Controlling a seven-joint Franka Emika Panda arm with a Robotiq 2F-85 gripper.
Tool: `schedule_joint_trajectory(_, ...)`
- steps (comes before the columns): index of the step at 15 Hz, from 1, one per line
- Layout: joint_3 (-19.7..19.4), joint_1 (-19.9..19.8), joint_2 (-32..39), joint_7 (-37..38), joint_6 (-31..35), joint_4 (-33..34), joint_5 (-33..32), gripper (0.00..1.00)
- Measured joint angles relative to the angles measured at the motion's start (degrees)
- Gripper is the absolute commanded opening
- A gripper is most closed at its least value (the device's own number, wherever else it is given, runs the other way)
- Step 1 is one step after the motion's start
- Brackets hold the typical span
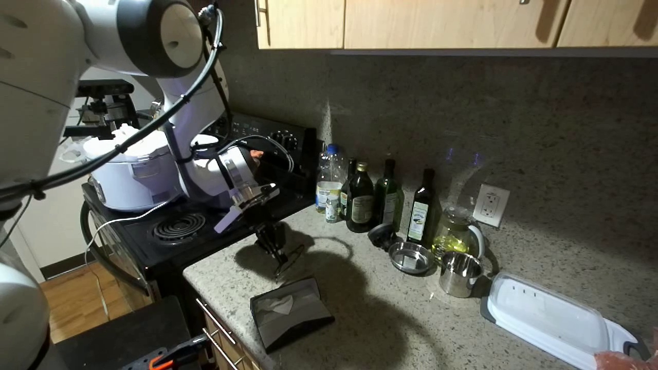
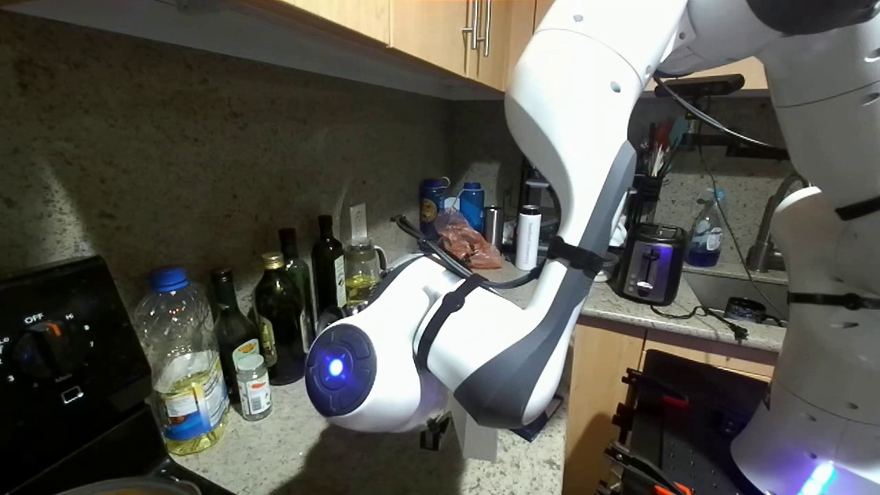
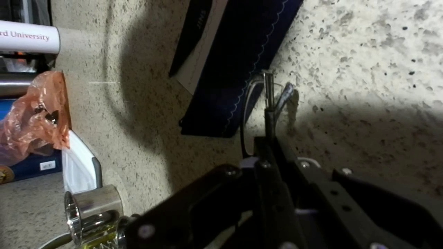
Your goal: Take the eyeglasses out of its case and put them on the counter
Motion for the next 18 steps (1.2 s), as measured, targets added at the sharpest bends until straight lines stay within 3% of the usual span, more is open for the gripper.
schedule_joint_trajectory(18,0.0,0.7,5.6,0.0,-5.4,5.4,0.0,0.02)
